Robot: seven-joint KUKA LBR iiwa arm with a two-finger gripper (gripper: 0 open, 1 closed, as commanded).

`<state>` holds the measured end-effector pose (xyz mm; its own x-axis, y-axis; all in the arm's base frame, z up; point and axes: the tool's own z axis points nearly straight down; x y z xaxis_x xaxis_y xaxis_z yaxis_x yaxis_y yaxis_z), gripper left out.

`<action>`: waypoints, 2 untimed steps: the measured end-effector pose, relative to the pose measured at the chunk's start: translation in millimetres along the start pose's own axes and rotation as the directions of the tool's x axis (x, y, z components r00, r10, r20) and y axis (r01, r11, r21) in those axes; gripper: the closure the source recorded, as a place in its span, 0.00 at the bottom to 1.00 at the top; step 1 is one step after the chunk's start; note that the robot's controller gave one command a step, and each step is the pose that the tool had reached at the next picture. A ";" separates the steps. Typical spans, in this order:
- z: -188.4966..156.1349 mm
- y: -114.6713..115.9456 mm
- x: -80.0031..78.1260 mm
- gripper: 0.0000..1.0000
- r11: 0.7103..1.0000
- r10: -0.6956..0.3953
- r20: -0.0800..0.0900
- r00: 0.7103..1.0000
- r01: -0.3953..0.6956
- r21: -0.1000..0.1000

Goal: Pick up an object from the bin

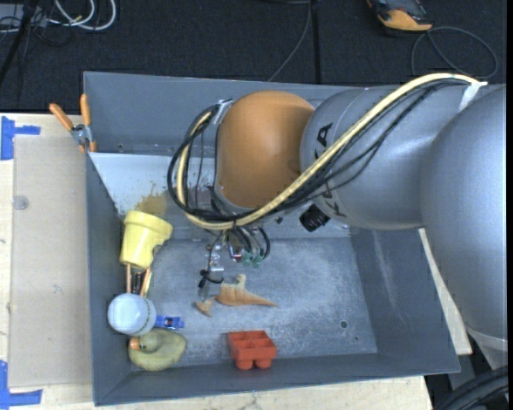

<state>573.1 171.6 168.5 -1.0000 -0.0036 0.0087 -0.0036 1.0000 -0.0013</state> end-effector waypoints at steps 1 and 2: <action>-4.8 -0.9 -1.3 0.00 1.000 0.004 0.007 1.000 -0.004 -0.001; 51.7 -37.8 6.2 0.00 1.000 0.016 0.007 1.000 -0.016 -0.002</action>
Offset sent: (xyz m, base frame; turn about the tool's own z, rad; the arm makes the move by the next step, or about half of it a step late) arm -0.0141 -0.0698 -0.0985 0.0296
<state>566.6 133.7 116.9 -0.9999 0.0125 0.0020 0.0125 0.9999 0.0009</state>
